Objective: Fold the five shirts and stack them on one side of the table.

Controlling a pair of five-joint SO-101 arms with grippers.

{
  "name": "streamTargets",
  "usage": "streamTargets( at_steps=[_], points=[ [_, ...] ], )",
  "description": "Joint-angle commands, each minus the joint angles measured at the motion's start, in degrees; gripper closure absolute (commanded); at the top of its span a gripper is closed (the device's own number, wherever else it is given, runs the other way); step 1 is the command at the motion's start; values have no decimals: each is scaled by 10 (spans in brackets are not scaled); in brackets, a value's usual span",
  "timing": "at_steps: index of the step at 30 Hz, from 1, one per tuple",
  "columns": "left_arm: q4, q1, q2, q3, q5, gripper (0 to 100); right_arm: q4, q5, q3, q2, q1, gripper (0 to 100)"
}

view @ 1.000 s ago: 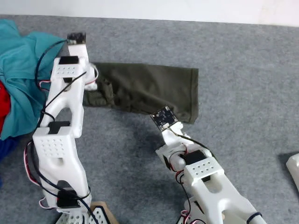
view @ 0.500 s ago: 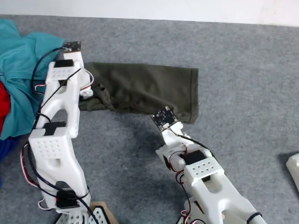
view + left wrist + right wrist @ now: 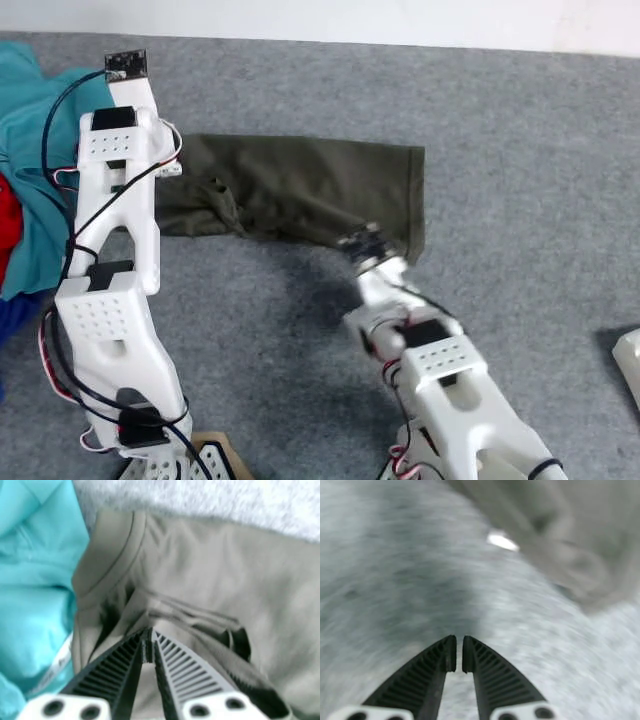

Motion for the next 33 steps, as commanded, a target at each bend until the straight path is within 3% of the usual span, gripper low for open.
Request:
streamTargets(
  at_steps=[1,5,9,13,23,33],
  points=[
    [65,-2,-27,2,59,994,17,-120,-105,-22,107,929],
    [121,-15,-50,6,63,994,59,-155,-182,-15,116,792],
    [147,-29,-103,22,63,994,28,-170,-189,-15,116,782],
    [142,-25,-174,113,62,994,-28,-167,-195,1,119,779],
    [-73,-36,-401,451,43,994,-32,-166,-379,266,141,778],
    [-193,-58,-428,566,44,994,-116,-166,-473,447,161,778]
  ],
)
